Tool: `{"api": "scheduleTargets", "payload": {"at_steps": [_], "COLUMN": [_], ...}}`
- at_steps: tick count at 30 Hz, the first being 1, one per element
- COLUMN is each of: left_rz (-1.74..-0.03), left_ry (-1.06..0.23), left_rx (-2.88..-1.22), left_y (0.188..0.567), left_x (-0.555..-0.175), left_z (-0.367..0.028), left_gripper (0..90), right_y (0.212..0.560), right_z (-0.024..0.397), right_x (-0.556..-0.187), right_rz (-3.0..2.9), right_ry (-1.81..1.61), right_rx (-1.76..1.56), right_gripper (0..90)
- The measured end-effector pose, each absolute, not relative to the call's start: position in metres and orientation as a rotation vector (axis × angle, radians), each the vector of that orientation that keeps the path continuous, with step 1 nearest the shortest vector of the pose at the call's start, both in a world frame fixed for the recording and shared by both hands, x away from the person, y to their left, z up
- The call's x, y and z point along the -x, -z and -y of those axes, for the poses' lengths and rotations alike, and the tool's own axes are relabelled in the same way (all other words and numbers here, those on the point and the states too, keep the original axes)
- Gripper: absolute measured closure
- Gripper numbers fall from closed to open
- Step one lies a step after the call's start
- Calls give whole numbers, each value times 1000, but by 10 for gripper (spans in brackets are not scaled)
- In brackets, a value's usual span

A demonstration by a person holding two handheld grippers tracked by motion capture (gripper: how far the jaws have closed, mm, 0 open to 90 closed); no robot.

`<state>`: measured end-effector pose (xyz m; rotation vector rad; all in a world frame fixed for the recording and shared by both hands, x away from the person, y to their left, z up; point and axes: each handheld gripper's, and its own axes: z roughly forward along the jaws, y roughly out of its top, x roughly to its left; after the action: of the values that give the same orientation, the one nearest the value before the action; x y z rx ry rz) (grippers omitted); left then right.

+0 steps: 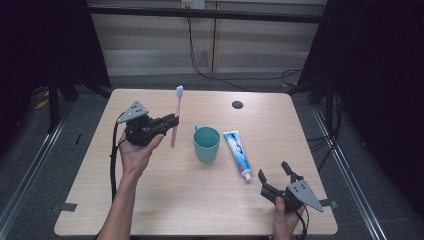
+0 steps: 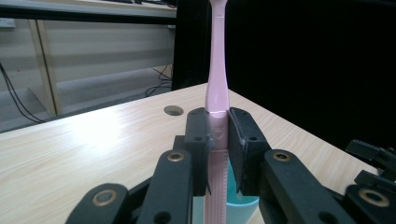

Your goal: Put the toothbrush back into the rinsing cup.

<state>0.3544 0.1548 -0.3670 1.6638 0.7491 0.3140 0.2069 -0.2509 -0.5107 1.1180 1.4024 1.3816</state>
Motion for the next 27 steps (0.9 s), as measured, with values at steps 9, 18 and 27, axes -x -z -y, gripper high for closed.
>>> {"api": "scheduleTargets", "payload": {"at_steps": [9, 18, 27], "left_rz": [-709, -683, -658], "left_ry": [-287, -279, -305], "left_rx": [-1673, -1699, -1702], "left_y": [368, 368, 372], "left_x": [-358, -365, -375], "left_z": [-133, -102, -80], "left_gripper": [788, 788, 788], "right_y": [511, 511, 511], "right_z": [251, 251, 251], "right_x": [-206, -206, -206], "right_rz": [-1408, -1404, -1411], "right_ry": [-1381, -1388, -1392], "right_rx": [-1116, -1116, -1109], "right_gripper": [147, 147, 148]}}
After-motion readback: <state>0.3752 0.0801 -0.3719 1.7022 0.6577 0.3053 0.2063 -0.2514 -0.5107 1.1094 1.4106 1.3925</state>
